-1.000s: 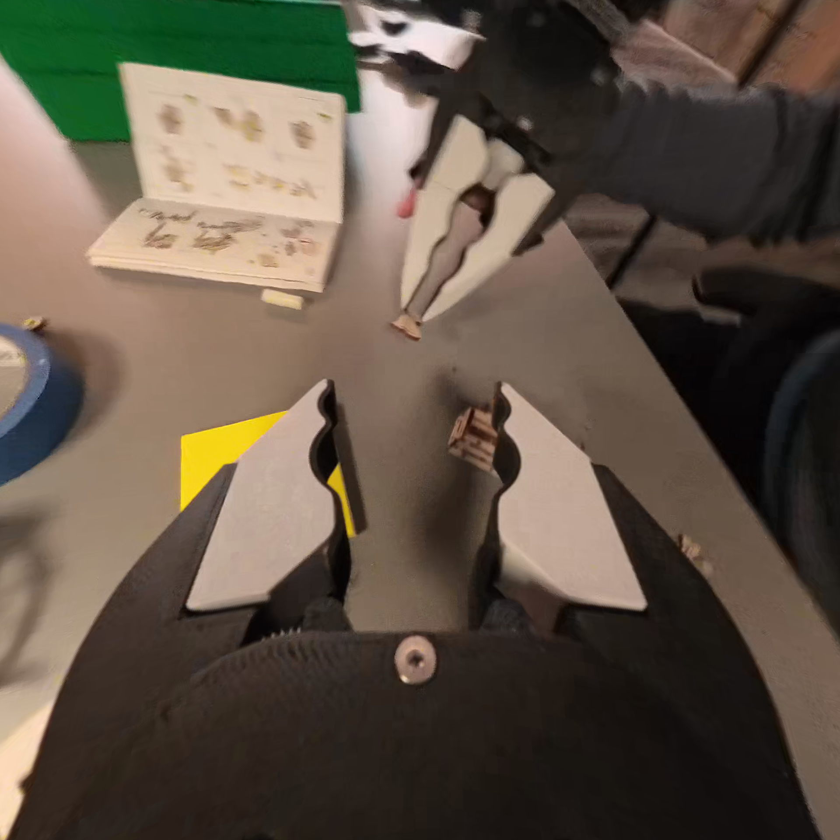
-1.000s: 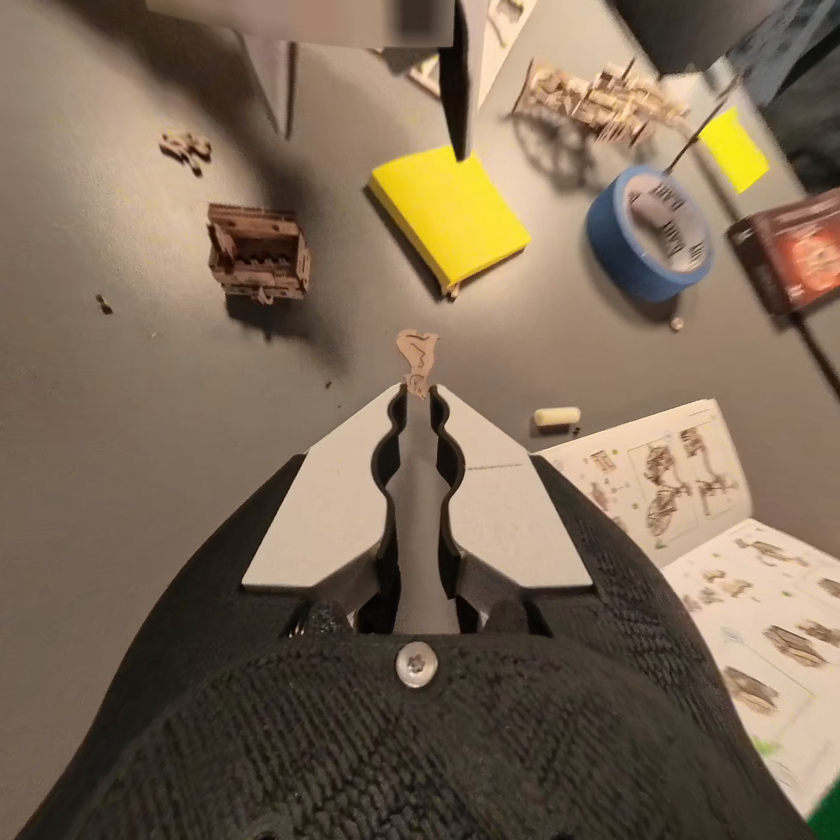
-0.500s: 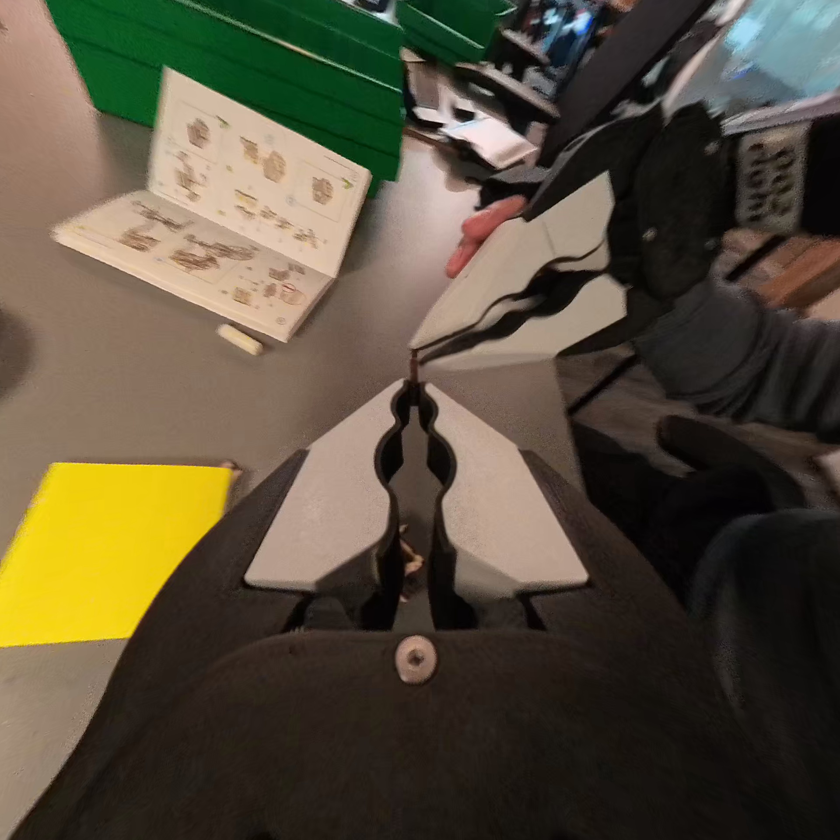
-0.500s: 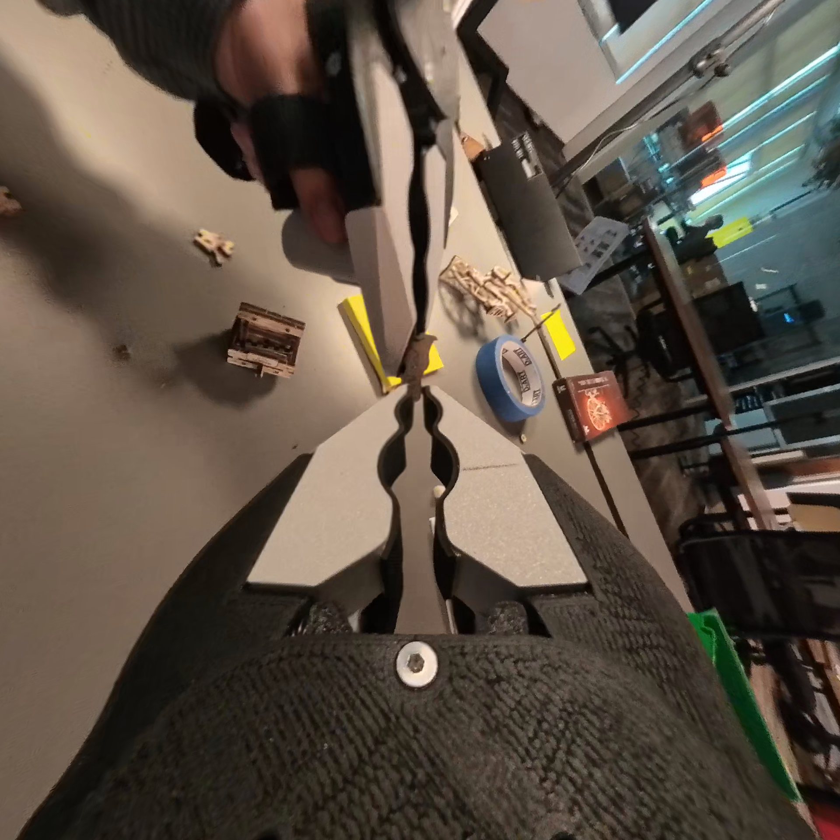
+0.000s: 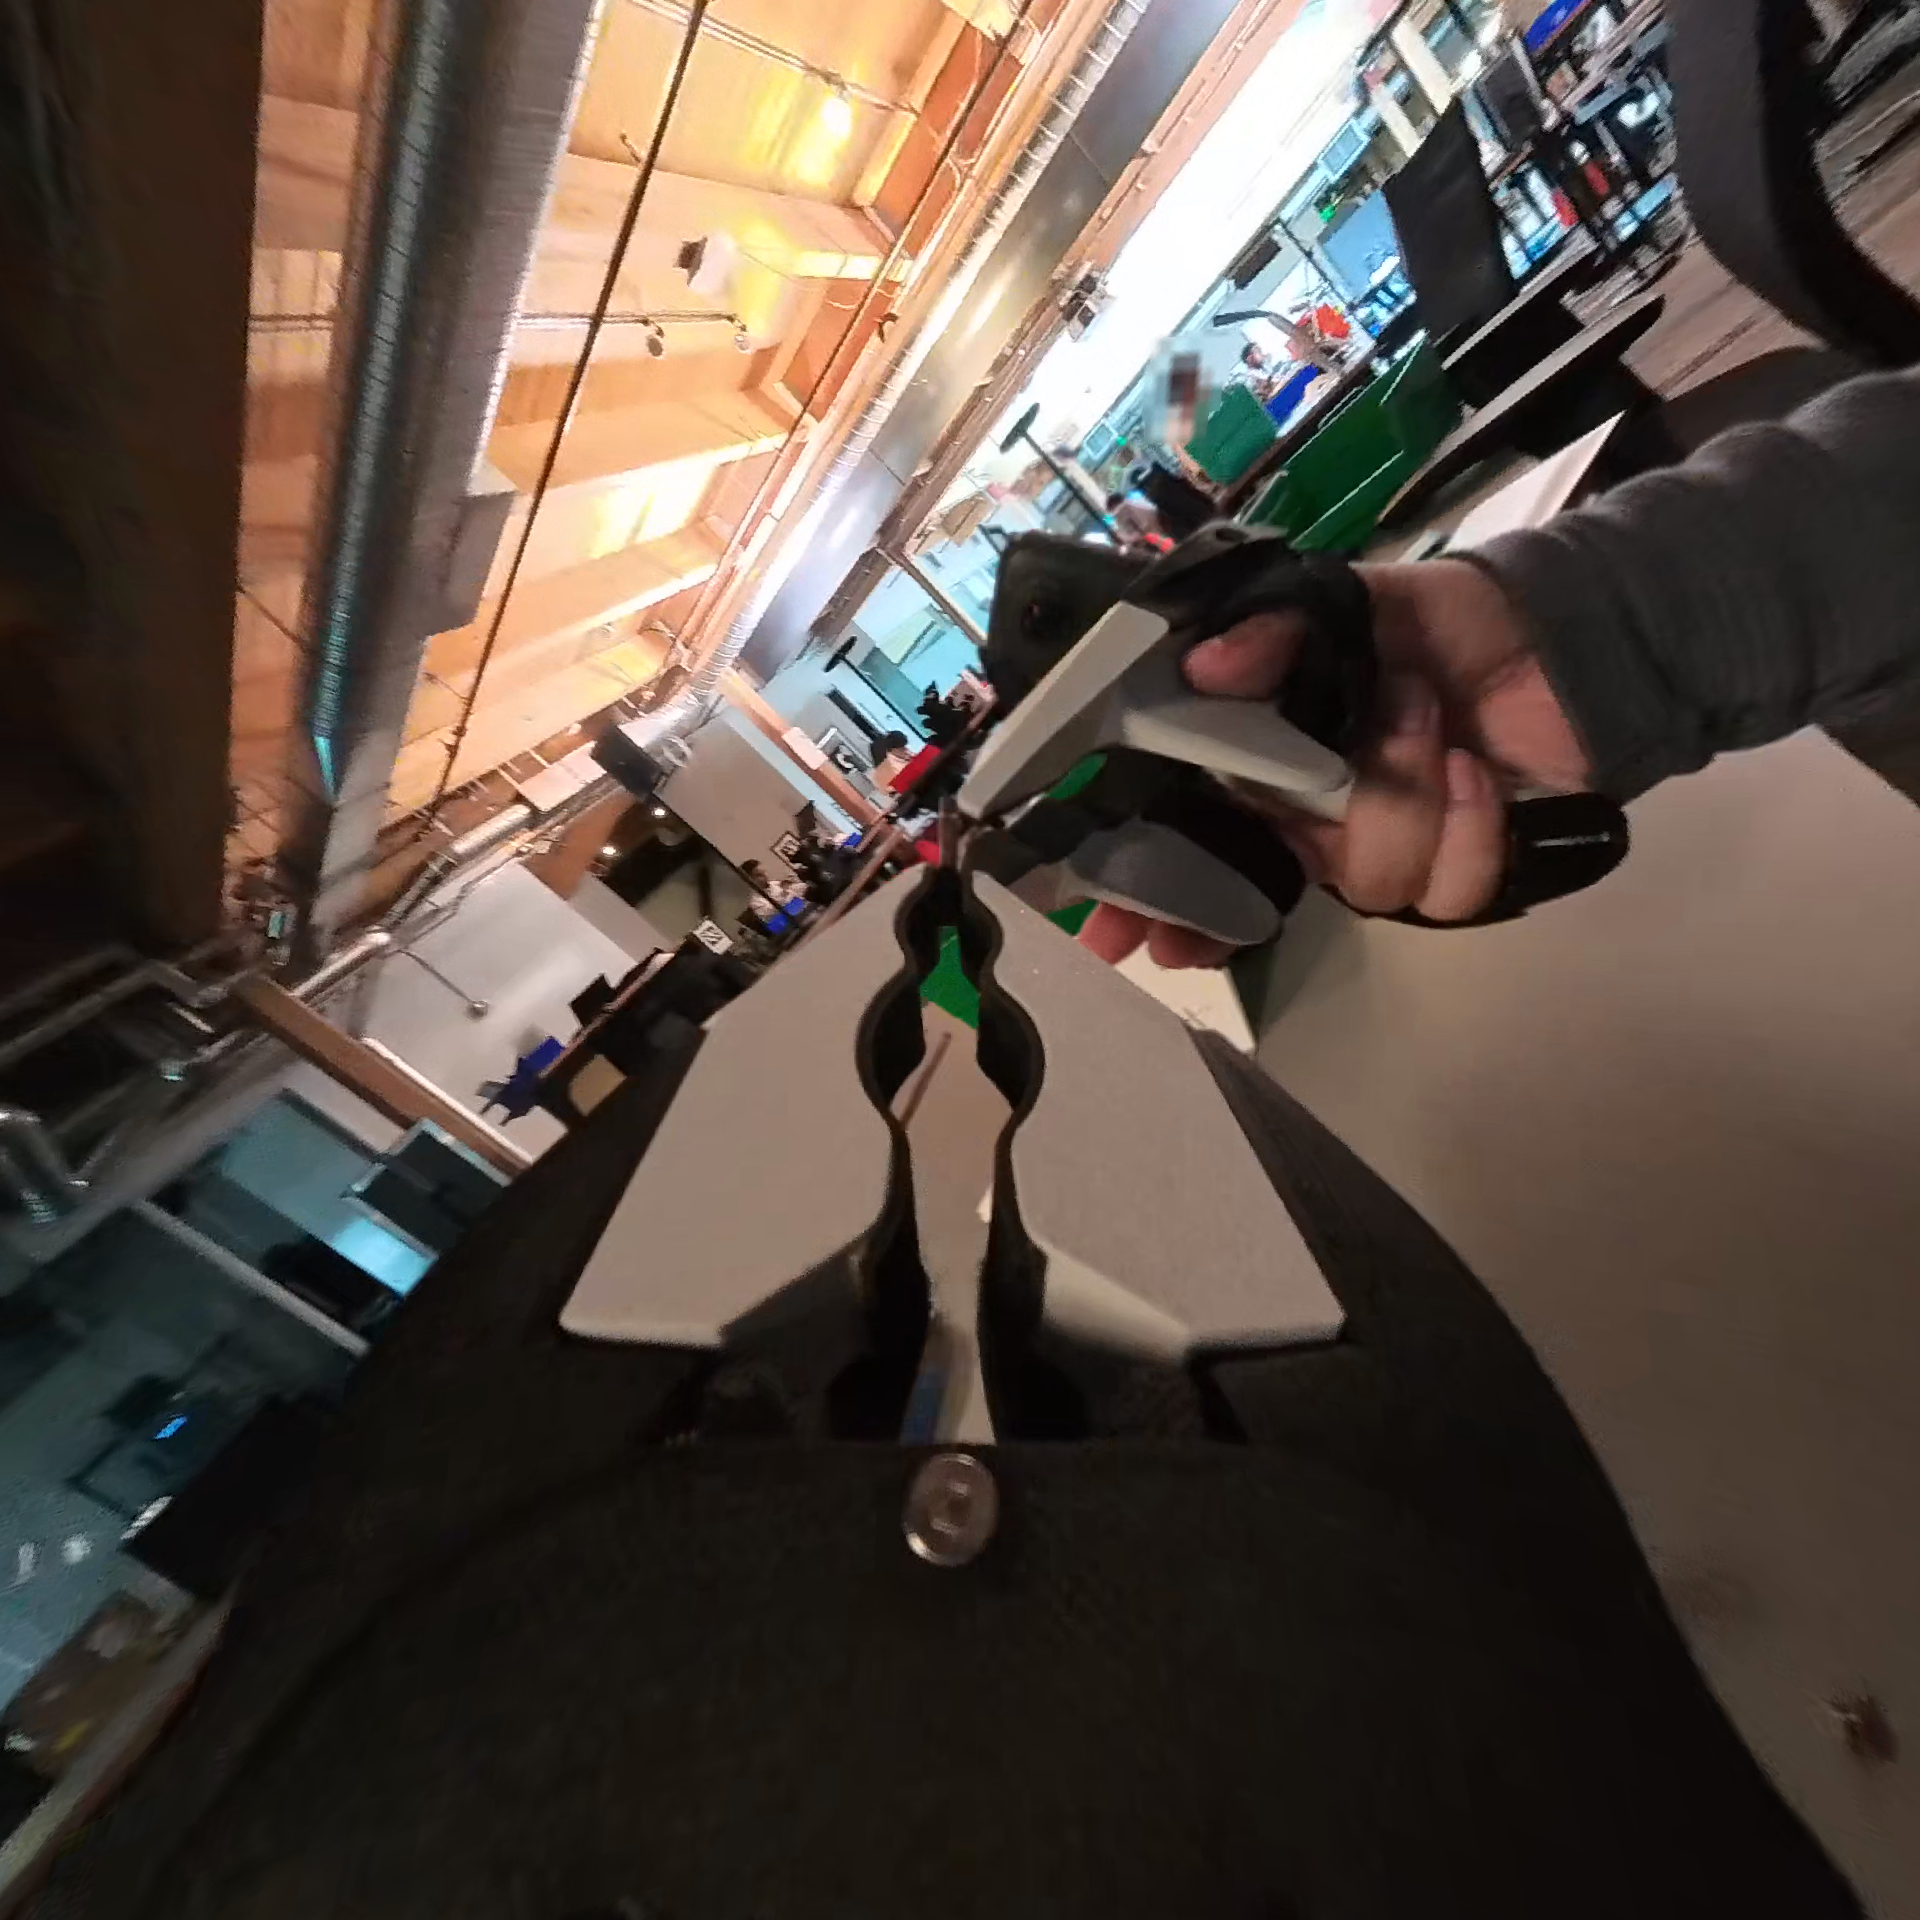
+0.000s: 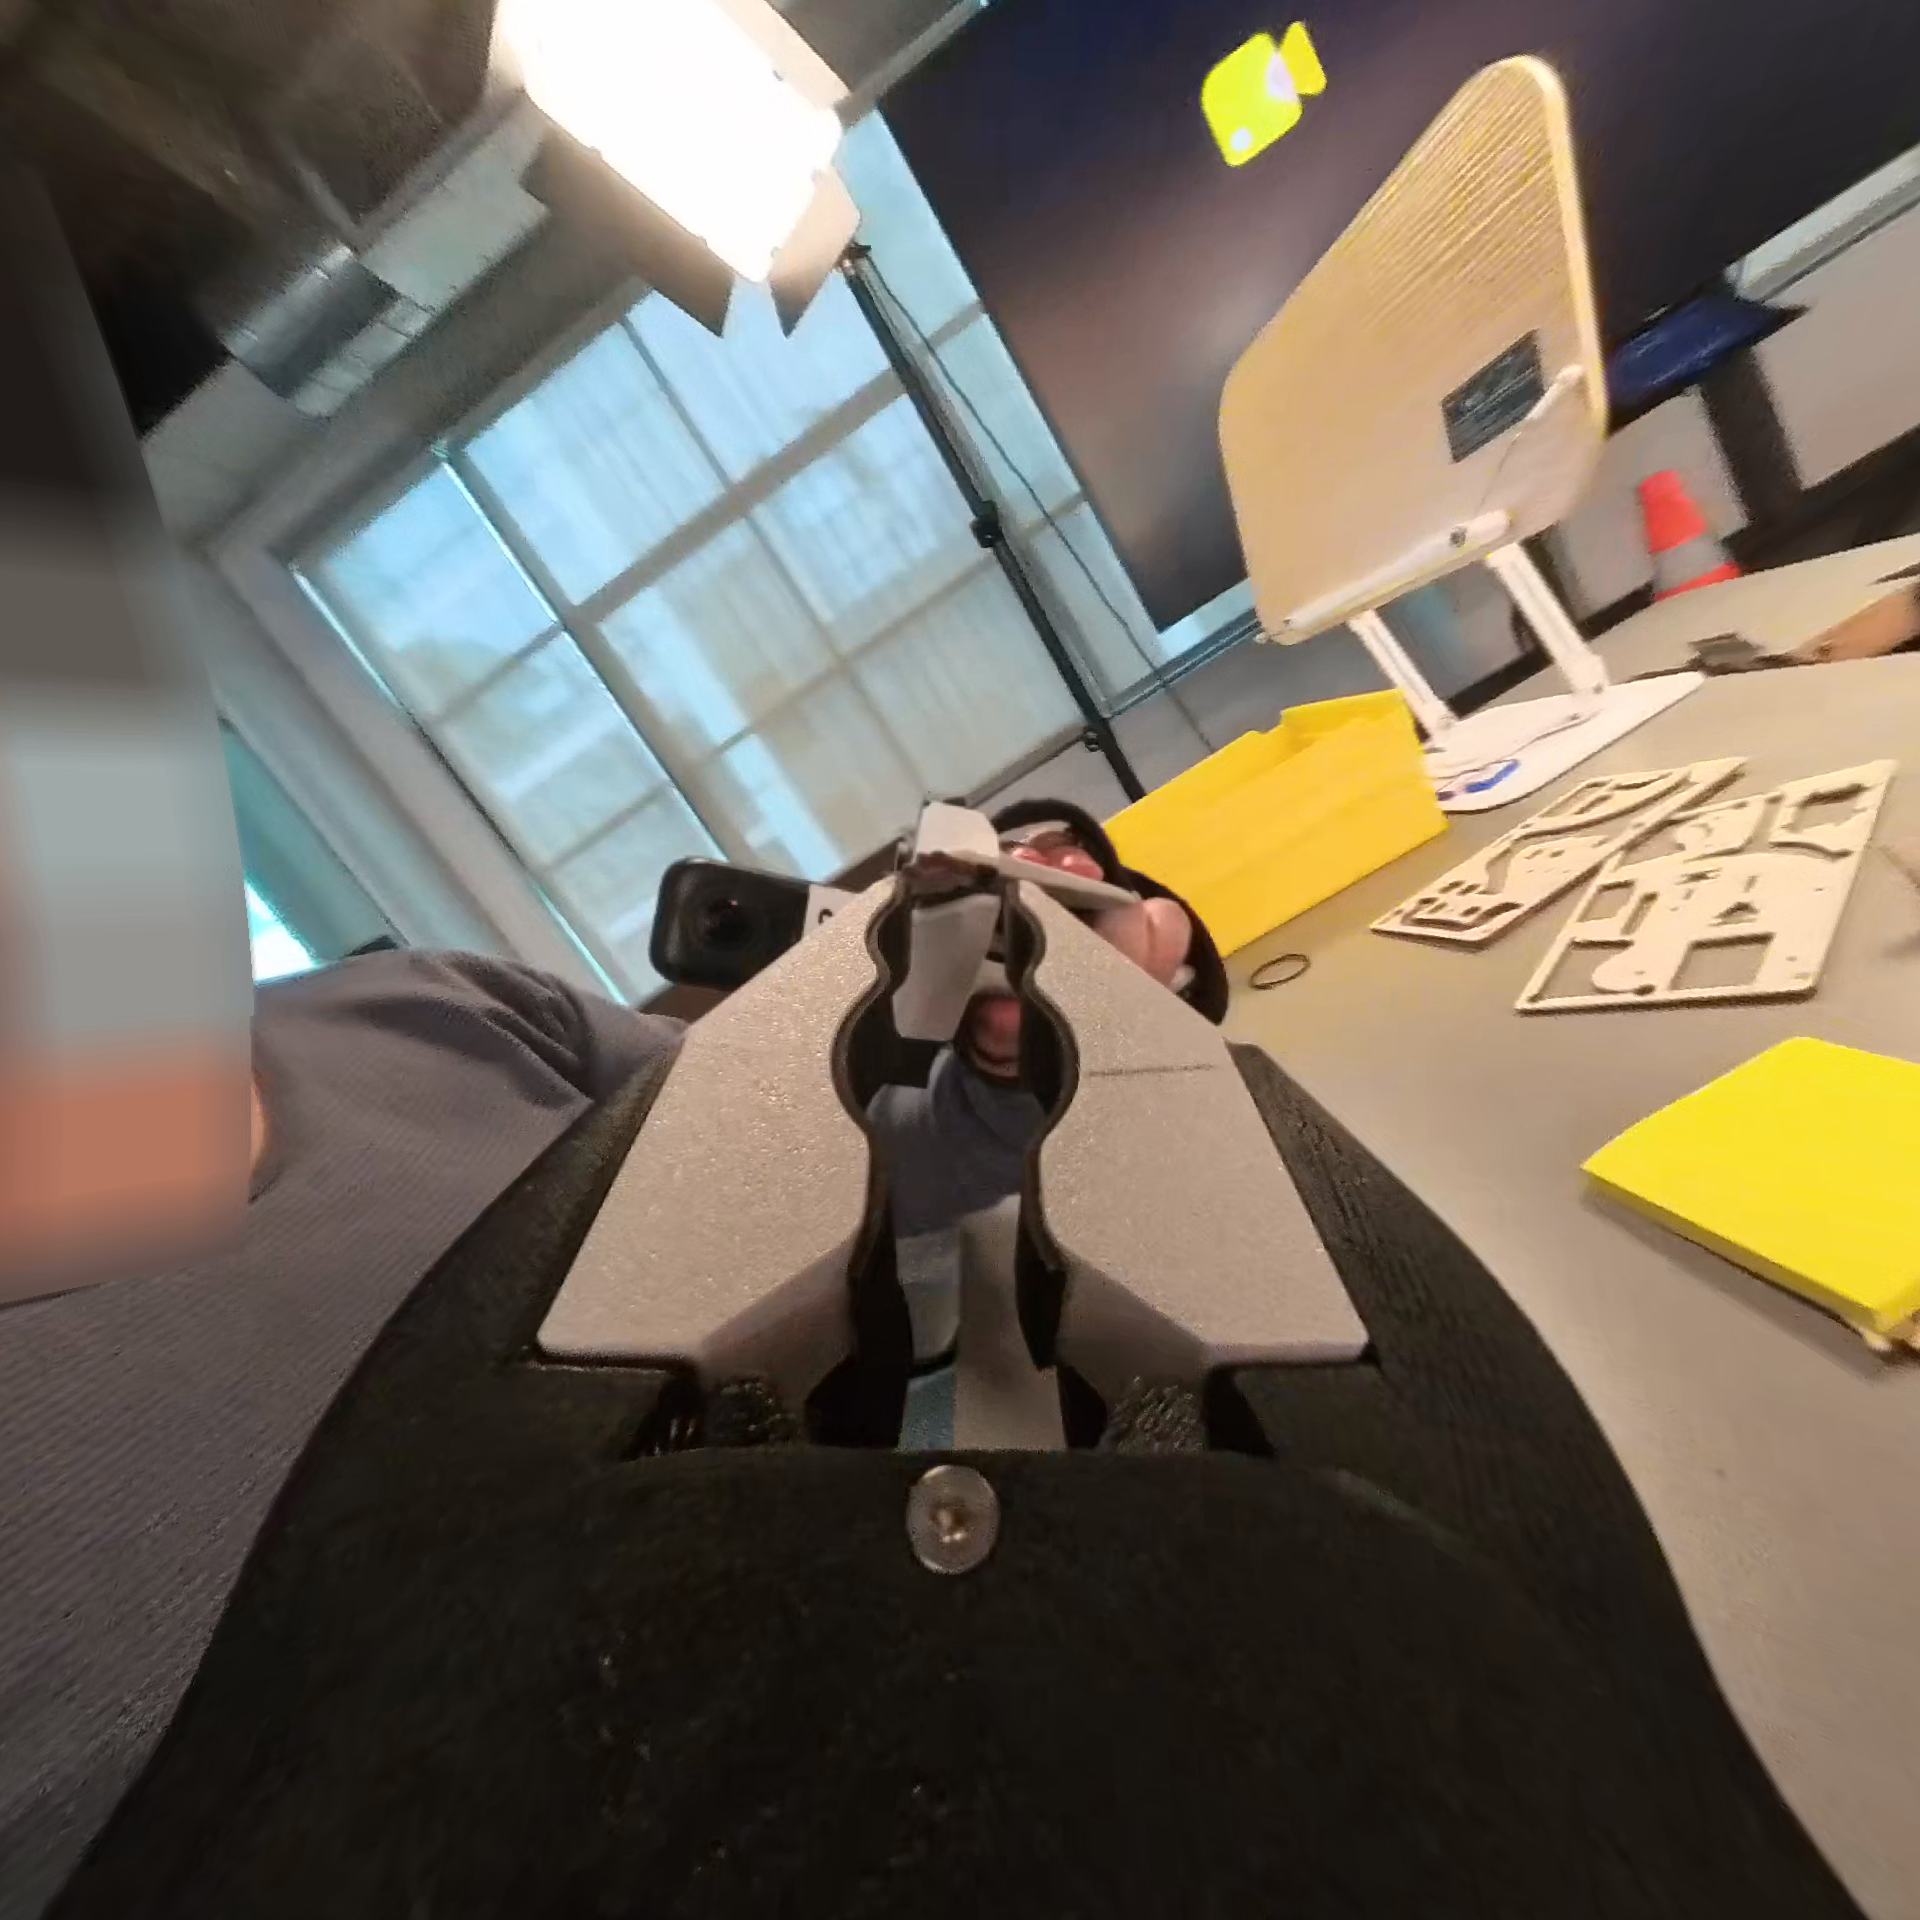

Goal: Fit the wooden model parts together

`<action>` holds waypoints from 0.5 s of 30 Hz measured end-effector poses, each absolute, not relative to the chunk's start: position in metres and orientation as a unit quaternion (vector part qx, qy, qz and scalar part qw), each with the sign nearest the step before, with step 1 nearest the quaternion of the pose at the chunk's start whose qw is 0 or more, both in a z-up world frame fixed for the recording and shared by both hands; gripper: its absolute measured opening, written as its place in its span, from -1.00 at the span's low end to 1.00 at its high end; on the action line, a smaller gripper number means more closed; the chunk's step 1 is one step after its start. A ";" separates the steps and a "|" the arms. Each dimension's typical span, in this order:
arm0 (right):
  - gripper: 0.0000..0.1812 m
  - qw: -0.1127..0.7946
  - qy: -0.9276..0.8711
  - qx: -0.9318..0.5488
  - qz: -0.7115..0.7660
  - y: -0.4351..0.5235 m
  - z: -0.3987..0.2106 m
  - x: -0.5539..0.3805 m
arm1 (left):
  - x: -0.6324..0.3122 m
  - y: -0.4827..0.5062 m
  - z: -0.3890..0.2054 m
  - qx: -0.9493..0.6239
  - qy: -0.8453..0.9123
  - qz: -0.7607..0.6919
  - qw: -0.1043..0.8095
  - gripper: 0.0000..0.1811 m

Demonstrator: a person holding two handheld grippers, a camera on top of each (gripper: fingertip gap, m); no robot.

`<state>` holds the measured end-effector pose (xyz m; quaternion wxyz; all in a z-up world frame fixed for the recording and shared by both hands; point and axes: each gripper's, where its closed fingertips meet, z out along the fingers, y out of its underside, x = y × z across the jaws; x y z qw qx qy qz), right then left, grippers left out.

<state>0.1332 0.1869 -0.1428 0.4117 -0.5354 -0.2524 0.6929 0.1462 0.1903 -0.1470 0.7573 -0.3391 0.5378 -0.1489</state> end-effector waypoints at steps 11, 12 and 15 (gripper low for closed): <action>-0.91 0.352 -0.241 -0.506 0.750 0.200 -0.148 0.144 | 0.153 0.202 -0.160 -0.334 0.557 -0.094 0.754 -1.00; -0.90 0.352 -0.238 -0.510 0.748 0.203 -0.149 0.144 | 0.153 0.205 -0.160 -0.340 0.554 -0.084 0.756 -1.00; -0.76 0.347 -0.238 -0.514 0.748 0.208 -0.151 0.143 | 0.154 0.207 -0.159 -0.333 0.548 -0.065 0.765 -1.00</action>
